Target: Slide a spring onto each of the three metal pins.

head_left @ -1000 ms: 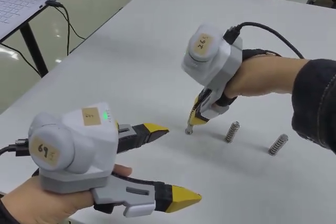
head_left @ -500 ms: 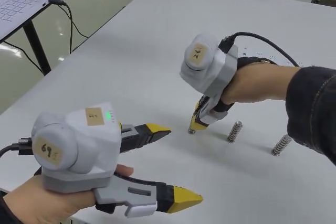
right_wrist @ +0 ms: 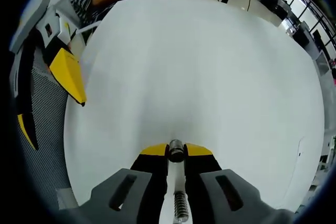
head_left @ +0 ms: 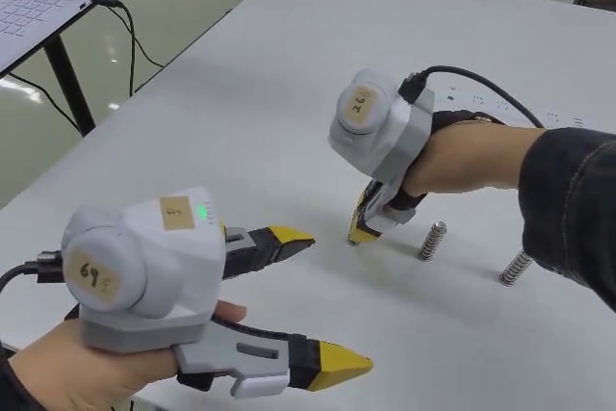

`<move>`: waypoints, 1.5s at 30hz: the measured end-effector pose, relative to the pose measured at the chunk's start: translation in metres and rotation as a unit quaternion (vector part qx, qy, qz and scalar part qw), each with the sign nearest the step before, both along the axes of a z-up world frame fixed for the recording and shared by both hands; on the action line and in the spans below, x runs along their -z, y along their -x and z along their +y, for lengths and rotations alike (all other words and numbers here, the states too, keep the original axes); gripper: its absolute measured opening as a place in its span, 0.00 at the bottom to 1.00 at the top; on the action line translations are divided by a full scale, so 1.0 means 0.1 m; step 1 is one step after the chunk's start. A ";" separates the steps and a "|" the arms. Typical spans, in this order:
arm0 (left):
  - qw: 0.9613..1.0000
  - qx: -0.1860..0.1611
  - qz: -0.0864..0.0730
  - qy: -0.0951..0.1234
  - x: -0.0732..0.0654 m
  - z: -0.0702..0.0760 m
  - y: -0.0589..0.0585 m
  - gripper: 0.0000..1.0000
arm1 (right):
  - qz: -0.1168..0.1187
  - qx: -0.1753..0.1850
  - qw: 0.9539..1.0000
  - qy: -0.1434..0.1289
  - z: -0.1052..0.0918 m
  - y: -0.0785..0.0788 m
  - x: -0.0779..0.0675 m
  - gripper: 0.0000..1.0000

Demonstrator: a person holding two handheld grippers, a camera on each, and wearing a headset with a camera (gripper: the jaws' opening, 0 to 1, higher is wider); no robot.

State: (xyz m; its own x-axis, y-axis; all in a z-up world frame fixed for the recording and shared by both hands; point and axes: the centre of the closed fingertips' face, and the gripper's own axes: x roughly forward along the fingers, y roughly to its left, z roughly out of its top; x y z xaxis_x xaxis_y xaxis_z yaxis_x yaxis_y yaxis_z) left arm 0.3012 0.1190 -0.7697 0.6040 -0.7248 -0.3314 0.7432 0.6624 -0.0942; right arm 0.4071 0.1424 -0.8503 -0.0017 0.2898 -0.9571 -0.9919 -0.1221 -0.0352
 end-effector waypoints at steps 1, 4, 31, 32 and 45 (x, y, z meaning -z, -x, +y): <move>1.000 0.000 0.000 0.000 0.00 0.00 0.00 0.68 | -0.001 -0.001 1.000 0.000 0.00 0.00 0.01 0.08; 1.000 -0.001 0.000 0.000 0.00 0.00 0.00 0.68 | -0.005 -0.003 1.000 0.004 -0.02 -0.01 0.02 0.09; 1.000 0.000 0.004 -0.003 0.02 -0.01 0.00 0.68 | 0.003 0.024 1.000 0.003 -0.22 -0.05 0.05 0.23; 1.000 0.001 0.004 -0.004 0.02 -0.01 0.00 0.68 | 0.003 0.026 1.000 0.001 -0.23 -0.05 0.04 0.24; 1.000 0.004 0.008 -0.010 0.04 0.01 0.03 0.68 | 0.000 0.038 0.999 -0.008 -0.30 -0.12 0.06 0.41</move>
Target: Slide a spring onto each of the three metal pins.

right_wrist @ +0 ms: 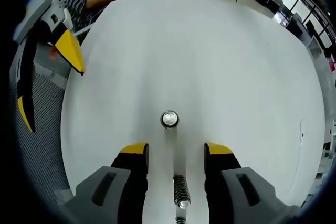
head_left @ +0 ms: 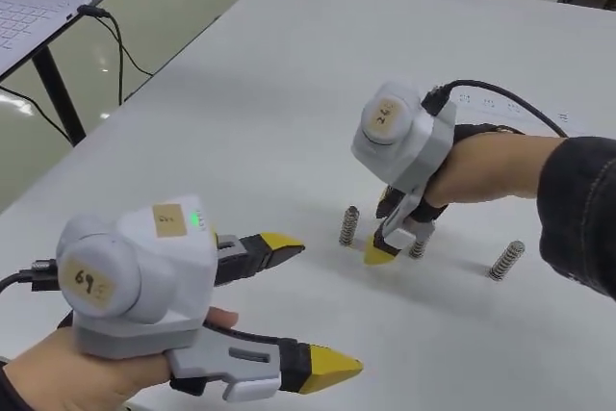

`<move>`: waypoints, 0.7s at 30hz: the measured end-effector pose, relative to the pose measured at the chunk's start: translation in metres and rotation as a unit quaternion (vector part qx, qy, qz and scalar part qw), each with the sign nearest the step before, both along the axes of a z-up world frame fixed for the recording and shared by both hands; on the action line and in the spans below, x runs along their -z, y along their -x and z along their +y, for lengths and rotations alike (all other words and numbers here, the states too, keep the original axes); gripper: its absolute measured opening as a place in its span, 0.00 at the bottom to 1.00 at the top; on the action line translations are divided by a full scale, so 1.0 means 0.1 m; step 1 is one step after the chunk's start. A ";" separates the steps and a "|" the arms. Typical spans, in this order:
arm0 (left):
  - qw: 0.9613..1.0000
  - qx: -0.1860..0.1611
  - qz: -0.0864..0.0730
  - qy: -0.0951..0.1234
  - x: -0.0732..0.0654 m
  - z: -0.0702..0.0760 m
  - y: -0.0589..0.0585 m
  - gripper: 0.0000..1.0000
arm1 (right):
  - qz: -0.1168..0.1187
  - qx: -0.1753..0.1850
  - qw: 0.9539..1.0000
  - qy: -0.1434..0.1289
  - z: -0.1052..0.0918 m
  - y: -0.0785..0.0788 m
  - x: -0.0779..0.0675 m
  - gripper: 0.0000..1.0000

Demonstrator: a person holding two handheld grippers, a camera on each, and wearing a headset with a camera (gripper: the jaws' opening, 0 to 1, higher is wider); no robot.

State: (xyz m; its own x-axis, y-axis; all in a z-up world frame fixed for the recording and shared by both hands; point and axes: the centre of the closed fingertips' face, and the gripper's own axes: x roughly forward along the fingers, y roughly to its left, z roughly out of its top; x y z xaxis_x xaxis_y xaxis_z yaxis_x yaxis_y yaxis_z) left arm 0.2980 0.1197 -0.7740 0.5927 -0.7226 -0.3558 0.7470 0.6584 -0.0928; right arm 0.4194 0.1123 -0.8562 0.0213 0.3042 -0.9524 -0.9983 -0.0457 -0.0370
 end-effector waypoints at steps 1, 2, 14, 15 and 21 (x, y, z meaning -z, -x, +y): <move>1.000 0.000 0.000 0.000 0.00 0.00 0.00 0.68 | 0.000 0.000 1.000 -0.001 0.00 0.00 0.00 0.42; 1.000 0.000 0.000 0.000 0.00 0.00 0.00 0.68 | 0.000 0.001 1.000 -0.002 -0.01 -0.01 0.00 0.44; 1.000 -0.001 0.003 -0.005 0.01 0.01 0.00 0.68 | 0.009 0.012 1.000 -0.012 -0.11 0.00 0.03 0.67; 1.000 -0.001 0.003 -0.005 0.01 0.01 0.01 0.68 | 0.009 0.012 1.000 -0.013 -0.11 0.00 0.03 0.69; 1.000 -0.002 0.004 -0.006 0.02 0.00 0.01 0.68 | 0.008 0.017 1.000 -0.021 -0.18 0.00 0.02 0.78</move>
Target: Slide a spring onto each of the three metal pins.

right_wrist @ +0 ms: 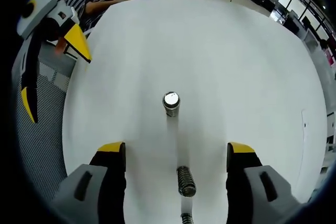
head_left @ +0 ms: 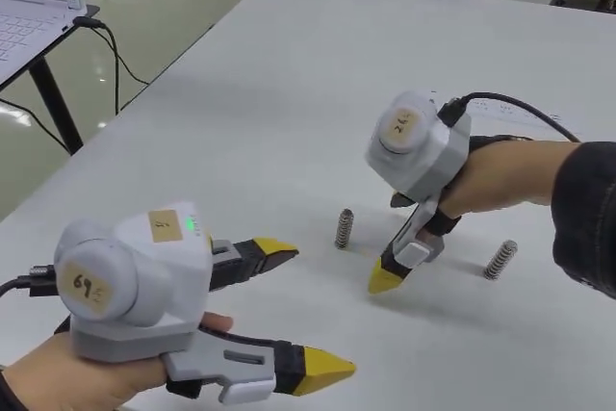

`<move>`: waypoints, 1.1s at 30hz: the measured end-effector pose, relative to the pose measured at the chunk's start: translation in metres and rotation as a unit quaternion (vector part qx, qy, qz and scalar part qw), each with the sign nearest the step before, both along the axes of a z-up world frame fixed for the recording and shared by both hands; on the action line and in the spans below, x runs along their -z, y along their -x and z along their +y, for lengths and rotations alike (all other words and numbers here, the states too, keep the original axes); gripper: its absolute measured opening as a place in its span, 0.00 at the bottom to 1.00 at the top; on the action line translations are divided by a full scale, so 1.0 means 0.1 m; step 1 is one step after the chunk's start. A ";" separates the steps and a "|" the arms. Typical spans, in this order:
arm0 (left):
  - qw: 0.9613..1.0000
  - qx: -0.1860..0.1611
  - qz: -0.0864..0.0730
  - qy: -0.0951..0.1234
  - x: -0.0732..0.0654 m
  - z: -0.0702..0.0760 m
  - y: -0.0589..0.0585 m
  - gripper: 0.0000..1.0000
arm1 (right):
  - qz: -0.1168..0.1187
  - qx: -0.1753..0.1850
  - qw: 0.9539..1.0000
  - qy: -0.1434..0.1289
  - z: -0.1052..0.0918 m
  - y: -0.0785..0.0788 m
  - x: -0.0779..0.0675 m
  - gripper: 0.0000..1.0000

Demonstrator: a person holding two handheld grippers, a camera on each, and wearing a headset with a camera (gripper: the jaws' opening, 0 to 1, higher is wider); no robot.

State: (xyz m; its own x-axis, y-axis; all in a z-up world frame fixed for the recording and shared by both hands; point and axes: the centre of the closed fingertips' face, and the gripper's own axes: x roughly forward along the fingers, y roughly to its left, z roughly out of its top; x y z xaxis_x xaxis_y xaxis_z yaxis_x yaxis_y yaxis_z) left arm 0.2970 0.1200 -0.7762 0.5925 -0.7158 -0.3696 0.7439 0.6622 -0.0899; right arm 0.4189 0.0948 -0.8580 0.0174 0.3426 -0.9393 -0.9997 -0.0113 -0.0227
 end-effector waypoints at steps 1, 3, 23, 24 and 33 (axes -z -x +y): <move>1.000 0.000 0.000 0.000 0.00 0.00 0.00 0.68 | 0.000 0.004 1.000 -0.002 -0.01 -0.01 0.00 0.80; 1.000 0.000 0.000 -0.001 0.00 0.00 0.00 0.68 | 0.000 0.009 1.000 -0.008 -0.02 -0.01 -0.01 0.83; 1.000 -0.001 0.005 -0.006 0.04 -0.01 0.00 0.68 | -0.008 0.057 0.997 -0.043 -0.26 -0.06 -0.13 0.92; 1.000 -0.002 0.005 -0.007 0.04 -0.01 0.00 0.68 | -0.008 0.058 0.997 -0.044 -0.27 -0.06 -0.13 0.92; 1.000 -0.002 0.007 -0.008 0.05 -0.01 0.00 0.68 | -0.008 0.077 0.996 -0.054 -0.37 -0.09 -0.15 0.93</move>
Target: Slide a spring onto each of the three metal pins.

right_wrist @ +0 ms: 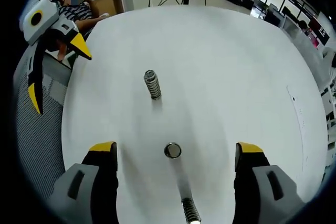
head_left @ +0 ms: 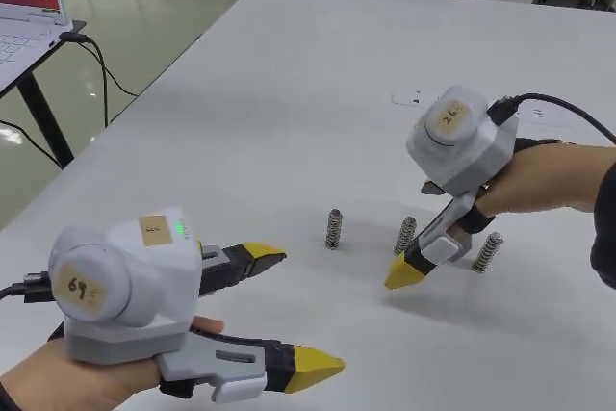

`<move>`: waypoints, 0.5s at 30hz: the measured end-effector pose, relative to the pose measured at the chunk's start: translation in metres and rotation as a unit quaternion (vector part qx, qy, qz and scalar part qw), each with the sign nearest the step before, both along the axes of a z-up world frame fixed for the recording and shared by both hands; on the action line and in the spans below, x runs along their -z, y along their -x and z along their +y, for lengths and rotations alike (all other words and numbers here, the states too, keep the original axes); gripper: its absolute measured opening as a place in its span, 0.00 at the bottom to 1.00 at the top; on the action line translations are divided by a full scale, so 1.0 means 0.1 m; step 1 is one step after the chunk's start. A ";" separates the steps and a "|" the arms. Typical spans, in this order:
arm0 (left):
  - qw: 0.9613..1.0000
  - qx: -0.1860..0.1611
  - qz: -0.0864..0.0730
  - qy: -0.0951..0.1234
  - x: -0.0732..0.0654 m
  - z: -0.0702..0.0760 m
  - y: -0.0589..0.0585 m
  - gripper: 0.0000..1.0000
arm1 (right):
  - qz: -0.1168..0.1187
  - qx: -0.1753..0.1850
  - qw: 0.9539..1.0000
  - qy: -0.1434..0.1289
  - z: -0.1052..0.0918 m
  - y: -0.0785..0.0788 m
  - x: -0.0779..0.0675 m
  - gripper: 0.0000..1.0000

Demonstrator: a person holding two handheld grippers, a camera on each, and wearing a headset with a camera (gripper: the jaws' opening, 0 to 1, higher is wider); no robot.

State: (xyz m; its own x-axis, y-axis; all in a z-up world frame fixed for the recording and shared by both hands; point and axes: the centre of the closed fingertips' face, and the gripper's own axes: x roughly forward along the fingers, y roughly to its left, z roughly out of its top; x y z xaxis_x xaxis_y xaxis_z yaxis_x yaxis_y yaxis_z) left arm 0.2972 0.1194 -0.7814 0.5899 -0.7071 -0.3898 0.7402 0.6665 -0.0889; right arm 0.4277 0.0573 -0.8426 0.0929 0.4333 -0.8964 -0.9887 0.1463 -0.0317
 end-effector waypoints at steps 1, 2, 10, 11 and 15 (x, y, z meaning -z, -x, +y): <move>1.000 0.000 0.000 0.000 0.00 0.00 0.00 0.68 | 0.000 0.002 1.000 -0.001 -0.01 0.00 0.00 0.93; 1.000 0.000 0.000 0.000 0.00 0.00 0.00 0.68 | 0.000 0.003 1.000 -0.002 -0.02 -0.01 -0.01 0.93; 1.000 0.000 0.001 -0.002 0.01 0.00 0.00 0.68 | -0.004 0.021 1.000 -0.013 -0.11 -0.03 -0.05 0.93; 1.000 0.000 0.001 -0.002 0.01 0.00 0.00 0.68 | -0.004 0.023 1.000 -0.014 -0.13 -0.04 -0.05 0.94; 1.000 0.001 0.001 -0.004 0.01 0.01 0.00 0.68 | -0.006 0.032 0.999 -0.015 -0.20 -0.04 -0.06 0.94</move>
State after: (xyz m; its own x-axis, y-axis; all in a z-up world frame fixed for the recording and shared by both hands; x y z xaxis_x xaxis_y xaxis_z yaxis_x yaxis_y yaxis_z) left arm 0.2975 0.1200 -0.7826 0.5880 -0.7051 -0.3963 0.7409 0.6661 -0.0858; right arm 0.4316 0.0372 -0.8365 0.1325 0.4523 -0.8820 -0.9769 0.2101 -0.0391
